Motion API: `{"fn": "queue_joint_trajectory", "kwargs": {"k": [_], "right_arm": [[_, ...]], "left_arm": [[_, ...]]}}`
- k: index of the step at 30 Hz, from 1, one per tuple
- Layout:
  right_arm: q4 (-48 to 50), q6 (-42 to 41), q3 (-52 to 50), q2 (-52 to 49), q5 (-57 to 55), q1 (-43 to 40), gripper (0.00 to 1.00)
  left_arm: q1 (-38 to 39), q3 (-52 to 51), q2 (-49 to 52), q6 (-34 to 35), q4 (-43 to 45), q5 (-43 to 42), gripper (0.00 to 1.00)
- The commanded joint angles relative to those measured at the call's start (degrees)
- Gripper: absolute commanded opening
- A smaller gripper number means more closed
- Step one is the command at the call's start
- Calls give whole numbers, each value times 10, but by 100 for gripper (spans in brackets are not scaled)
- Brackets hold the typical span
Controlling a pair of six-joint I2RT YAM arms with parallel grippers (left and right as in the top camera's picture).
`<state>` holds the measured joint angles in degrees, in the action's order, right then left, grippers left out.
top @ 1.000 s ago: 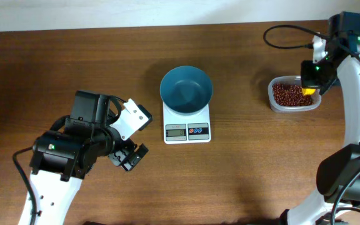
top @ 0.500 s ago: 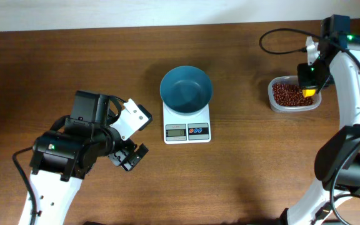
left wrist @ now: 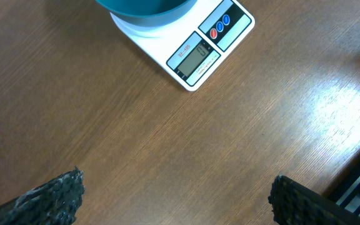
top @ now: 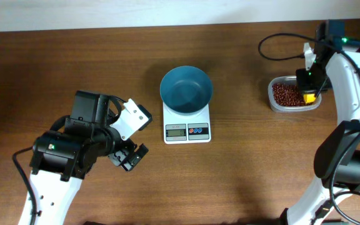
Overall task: Scoop item into bowl and weigh 50g on scale
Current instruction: 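Lower the yellow scoop into the red bean tub with the right gripper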
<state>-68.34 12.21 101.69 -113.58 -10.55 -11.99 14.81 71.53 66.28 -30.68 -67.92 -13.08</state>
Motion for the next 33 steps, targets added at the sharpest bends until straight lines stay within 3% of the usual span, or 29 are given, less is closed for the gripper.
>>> {"fn": "queue_joint_trajectory", "kwargs": {"k": [1,33], "right_arm": [[0,0,-6,-4,-9,7,4],[35,13,-6,-31,-116,35,4]], "left_arm": [[-3,10,4,-11,1,0,99],[-3,10,4,-11,1,0,99]]}}
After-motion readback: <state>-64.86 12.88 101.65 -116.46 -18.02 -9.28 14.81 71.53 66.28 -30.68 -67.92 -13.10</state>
